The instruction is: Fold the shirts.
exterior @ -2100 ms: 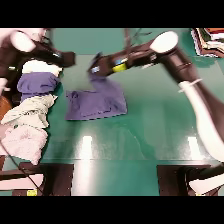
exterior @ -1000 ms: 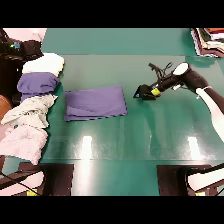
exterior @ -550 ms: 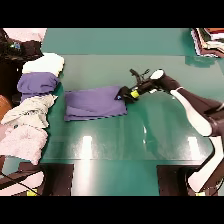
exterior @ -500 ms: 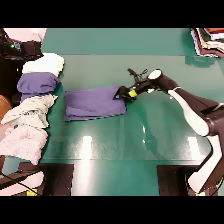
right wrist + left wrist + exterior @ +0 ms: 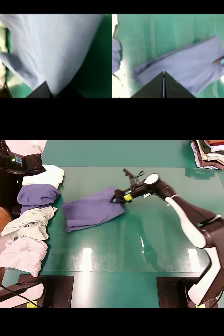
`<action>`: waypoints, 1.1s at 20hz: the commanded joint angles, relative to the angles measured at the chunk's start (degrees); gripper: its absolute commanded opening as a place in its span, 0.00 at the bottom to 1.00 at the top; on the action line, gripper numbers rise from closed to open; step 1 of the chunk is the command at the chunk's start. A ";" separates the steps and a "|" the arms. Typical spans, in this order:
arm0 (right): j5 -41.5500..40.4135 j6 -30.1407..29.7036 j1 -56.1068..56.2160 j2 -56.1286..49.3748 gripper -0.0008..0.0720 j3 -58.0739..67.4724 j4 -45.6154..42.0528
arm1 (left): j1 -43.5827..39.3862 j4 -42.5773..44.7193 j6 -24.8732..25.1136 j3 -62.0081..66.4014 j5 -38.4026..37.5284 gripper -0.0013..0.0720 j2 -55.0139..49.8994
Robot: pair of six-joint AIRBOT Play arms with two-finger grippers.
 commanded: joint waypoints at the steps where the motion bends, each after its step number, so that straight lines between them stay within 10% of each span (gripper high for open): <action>1: -3.32 0.55 -6.78 8.52 0.03 -6.67 -4.24 | -3.15 -0.92 1.07 0.00 -1.33 0.06 0.00; 11: -10.51 2.54 -54.75 44.54 0.03 -39.65 -9.84 | -17.73 -0.94 0.72 0.00 3.28 0.06 0.00; 22: -12.61 2.54 -85.70 55.32 0.03 -59.76 -9.88 | -20.85 -1.07 0.52 0.00 6.62 0.06 0.00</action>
